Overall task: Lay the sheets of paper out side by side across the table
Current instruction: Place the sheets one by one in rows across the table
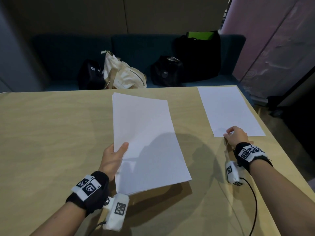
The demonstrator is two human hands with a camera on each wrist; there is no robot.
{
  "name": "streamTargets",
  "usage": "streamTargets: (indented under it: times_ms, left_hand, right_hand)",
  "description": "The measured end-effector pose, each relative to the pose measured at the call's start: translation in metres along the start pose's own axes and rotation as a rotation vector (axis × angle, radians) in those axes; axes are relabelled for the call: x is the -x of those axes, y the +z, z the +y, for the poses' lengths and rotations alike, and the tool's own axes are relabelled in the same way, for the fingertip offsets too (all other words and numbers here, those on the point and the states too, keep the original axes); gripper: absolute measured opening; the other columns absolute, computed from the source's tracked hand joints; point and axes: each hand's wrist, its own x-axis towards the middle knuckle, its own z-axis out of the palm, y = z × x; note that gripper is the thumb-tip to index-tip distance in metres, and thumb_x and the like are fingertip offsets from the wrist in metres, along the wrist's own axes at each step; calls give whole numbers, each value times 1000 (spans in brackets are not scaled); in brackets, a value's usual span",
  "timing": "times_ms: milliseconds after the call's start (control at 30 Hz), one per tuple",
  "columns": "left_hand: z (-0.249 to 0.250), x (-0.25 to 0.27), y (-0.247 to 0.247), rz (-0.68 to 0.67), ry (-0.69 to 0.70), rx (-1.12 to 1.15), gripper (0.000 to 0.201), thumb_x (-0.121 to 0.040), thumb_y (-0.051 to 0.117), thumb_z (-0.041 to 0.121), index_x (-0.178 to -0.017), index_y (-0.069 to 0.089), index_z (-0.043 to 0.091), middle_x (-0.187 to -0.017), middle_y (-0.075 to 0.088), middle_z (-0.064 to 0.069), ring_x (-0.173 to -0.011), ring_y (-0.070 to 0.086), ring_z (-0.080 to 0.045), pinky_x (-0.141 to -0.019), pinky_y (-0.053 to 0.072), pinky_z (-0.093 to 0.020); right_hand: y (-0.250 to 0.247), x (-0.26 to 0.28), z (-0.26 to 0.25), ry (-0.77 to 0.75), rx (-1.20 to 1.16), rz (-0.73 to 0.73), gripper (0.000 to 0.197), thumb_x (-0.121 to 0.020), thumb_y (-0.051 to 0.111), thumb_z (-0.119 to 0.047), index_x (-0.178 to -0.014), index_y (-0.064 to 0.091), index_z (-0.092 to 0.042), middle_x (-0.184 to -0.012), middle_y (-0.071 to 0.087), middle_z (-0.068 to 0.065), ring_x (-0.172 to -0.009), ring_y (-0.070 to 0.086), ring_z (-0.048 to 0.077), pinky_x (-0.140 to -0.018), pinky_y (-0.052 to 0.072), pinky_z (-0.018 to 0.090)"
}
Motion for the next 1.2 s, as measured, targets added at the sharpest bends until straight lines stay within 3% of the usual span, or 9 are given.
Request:
streamTargets:
  times_ms: [133,233,300,400,533,633,867,1067,1200]
  left_hand:
    - [0,-1,0,7,0,-16,22,-93,54,16,-114,58,12,-103,65,3,-95,61,-14,-91,43,-29]
    - [0,-3,2,13,-4,-19,18,-93,55,16,-109,60,12,-100,66,3,-91,63,-14,-88,47,-30]
    - [1,-7,5,19,-9,-16,14,-93,55,14,-105,61,12,-99,66,0,-86,63,-11,-80,50,-26]
    - [6,-13,13,33,-22,-4,26,-92,56,13,-116,59,2,-109,65,-10,-91,64,-21,-82,49,-30]
    - [16,-18,22,31,26,-2,27,-92,56,16,-117,58,6,-109,64,-5,-91,63,-16,-78,49,-25]
    - [21,-20,22,63,42,16,28,-91,58,18,-117,59,7,-106,65,-2,-92,63,-15,-79,48,-24]
    - [20,-19,17,103,31,61,16,-88,62,18,-103,62,12,-91,67,5,-83,64,-14,-71,50,-24]
    - [20,-18,12,125,52,70,16,-91,59,19,-105,60,13,-90,65,8,-80,62,-6,-67,48,-18]
    - [19,-19,-2,184,51,53,29,-91,58,18,-117,60,4,-105,65,-6,-93,62,-20,-82,48,-28]
  right_hand:
    - [-3,5,-2,5,-14,9,10,-86,60,-25,-82,51,-25,-112,64,13,-108,55,35,-99,40,57]
    - [-7,16,-11,-38,-50,74,14,-88,59,-25,-95,60,-14,-114,63,13,-112,54,35,-103,35,50]
    - [-10,31,-27,-131,-146,53,20,-89,58,-22,-101,65,-7,-115,65,15,-107,58,33,-96,44,42]
    - [-10,65,-57,-266,-328,-226,23,-91,59,-22,-100,66,-2,-104,69,18,-82,62,26,-70,48,28]
    - [3,106,-87,-288,-394,-526,23,-84,69,-22,-99,58,-9,-80,65,6,-66,62,18,-58,54,21]
    - [10,113,-97,-288,-496,-473,26,-76,76,-7,-93,56,-6,-69,57,2,-61,59,14,-47,51,14]
    - [11,113,-104,-343,-606,-326,17,-76,74,-2,-70,61,-10,-71,64,4,-64,61,15,-49,53,15]
    - [16,104,-106,-335,-602,-285,8,-85,65,-5,-78,62,-10,-72,61,5,-60,54,15,-53,45,22]
    - [19,82,-107,-279,-577,-197,5,-89,59,-5,-85,62,-7,-69,58,5,-47,55,5,-54,40,23]
